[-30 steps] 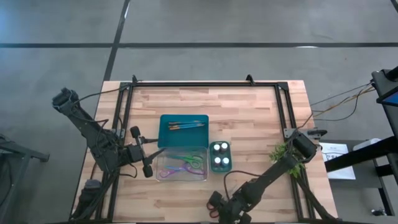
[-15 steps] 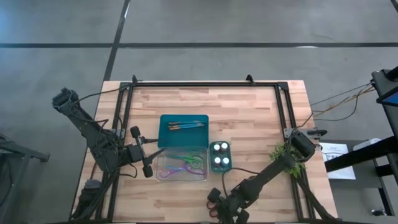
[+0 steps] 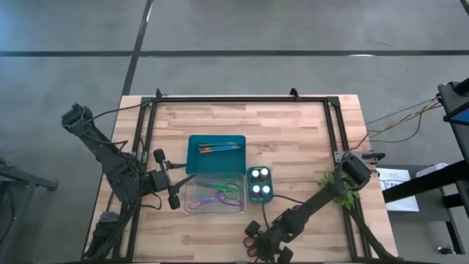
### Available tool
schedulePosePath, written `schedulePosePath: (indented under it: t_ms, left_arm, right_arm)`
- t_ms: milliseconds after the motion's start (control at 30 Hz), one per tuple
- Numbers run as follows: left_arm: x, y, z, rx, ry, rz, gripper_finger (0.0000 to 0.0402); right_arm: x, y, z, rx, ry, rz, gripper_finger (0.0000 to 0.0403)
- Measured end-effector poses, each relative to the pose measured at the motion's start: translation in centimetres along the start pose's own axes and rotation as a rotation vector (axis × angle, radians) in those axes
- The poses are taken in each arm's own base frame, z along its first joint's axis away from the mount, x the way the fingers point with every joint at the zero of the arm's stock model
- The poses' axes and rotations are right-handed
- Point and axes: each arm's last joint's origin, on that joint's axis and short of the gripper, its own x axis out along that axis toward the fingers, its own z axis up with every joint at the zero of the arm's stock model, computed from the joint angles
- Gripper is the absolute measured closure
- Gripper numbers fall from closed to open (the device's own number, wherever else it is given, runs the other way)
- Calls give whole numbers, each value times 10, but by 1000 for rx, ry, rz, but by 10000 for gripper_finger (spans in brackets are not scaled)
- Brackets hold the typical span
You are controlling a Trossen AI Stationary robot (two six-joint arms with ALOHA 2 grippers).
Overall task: Pick & Place Paint Supplies
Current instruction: Put the black scissors into the transparent bin
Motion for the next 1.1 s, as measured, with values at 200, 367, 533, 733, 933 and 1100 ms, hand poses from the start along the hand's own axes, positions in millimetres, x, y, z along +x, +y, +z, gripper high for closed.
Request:
schedulePosePath:
  t_ms: [200,367,533,733,933,1100]
  left_arm:
    - [0,0,0,0,0,0,229]
    - [0,0,0,0,0,0,229]
    - [0,0,0,0,0,0,229]
    - [0,0,0,1,0,0,229]
    - [0,0,0,1,0,0,229]
    - [0,0,0,1,0,0,229]
  right_arm:
    - [-1,0,0,-17,3,1,383]
    - [-2,0,3,-25,23,-15,387]
    - [-8,1,9,-44,79,-44,389]
    - [-16,3,17,-49,150,-57,390]
    - [-25,5,25,-29,199,-75,391]
    - [-34,12,37,-28,229,-113,392]
